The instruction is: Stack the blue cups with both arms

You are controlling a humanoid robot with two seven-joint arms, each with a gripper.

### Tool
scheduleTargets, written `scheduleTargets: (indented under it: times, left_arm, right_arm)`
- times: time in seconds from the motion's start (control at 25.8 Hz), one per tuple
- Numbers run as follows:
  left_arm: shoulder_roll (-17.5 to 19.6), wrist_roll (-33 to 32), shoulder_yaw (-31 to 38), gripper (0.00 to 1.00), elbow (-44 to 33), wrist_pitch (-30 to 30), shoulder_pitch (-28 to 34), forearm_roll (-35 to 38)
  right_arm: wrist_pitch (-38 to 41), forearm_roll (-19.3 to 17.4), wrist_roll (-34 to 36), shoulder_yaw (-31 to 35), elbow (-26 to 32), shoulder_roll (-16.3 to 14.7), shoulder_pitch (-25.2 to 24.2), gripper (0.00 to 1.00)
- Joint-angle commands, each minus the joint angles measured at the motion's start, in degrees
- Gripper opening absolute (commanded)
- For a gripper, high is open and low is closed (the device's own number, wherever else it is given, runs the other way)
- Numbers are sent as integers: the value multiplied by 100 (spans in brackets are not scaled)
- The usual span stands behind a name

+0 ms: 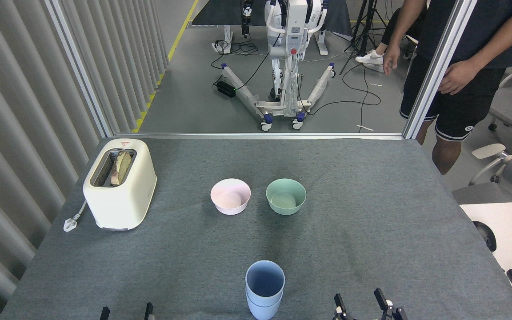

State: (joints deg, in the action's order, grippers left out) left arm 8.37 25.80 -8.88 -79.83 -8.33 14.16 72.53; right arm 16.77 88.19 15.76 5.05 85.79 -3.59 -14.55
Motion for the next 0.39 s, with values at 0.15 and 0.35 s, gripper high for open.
scheduleTargets:
  times: [0.15, 0.35]
  left_arm:
    - [7, -4, 0, 100, -217, 7, 16, -2]
    - [7, 4, 0, 100, -226, 7, 34, 6]
  right_arm:
    - [19, -135, 112, 198, -159, 33, -153, 100]
    - [72, -241, 208, 339, -133, -28, -303, 100]
